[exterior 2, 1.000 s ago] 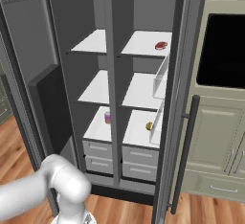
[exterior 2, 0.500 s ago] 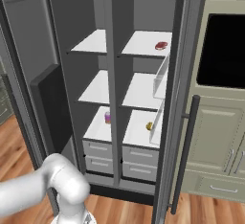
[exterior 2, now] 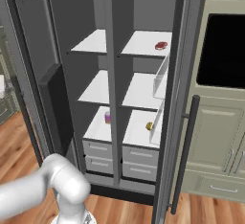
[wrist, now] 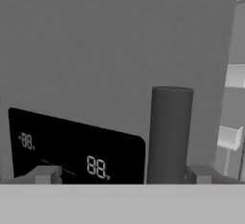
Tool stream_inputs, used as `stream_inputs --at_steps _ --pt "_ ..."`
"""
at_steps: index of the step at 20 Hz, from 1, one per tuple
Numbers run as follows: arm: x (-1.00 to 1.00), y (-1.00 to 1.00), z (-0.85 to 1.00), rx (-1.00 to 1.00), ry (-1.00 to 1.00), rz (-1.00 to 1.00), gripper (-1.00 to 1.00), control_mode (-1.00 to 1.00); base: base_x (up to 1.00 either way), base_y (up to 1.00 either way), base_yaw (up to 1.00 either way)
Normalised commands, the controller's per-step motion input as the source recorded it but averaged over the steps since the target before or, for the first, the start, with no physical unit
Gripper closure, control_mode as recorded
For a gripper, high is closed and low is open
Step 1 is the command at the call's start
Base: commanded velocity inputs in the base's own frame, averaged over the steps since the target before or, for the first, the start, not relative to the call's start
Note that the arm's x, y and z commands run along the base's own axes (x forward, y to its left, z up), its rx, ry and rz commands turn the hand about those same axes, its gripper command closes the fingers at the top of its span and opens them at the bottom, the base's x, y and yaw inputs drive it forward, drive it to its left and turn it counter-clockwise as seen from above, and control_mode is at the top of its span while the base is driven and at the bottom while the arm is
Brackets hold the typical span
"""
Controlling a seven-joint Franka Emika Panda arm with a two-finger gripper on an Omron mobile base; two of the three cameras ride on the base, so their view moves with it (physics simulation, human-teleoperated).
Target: Pick up the frozen steak from the freezer, place it on any shelf in the fridge, and close the fridge and freezer doors when done.
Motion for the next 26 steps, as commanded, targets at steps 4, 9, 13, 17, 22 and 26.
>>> stream_inputs --at_steps 4,9,13,17,22,26 --pt "0.51 -1.0 0.0 0.0 0.0 0.0 -1.0 -1.0 0.0 0.0 0.0" --pt "0.57 -1.0 0.0 0.0 0.0 0.0 -1.0 -1.0 0.0 0.0 0.0" --pt "0.67 -1.0 0.0 0.0 0.0 0.0 -1.0 -1.0 0.0 0.0 0.0" --pt "0.69 -1.0 0.0 0.0 0.0 0.0 -1.0 -1.0 0.0 0.0 0.0" --pt "0.86 -1.0 0.0 0.0 -0.04 0.0 -1.0 -1.0 0.0 0.0 0.0" --pt "0.97 -0.83 0.04 0.0 -0.01 0.0 -1.0 -1.0 0.0 0.0 0.0"
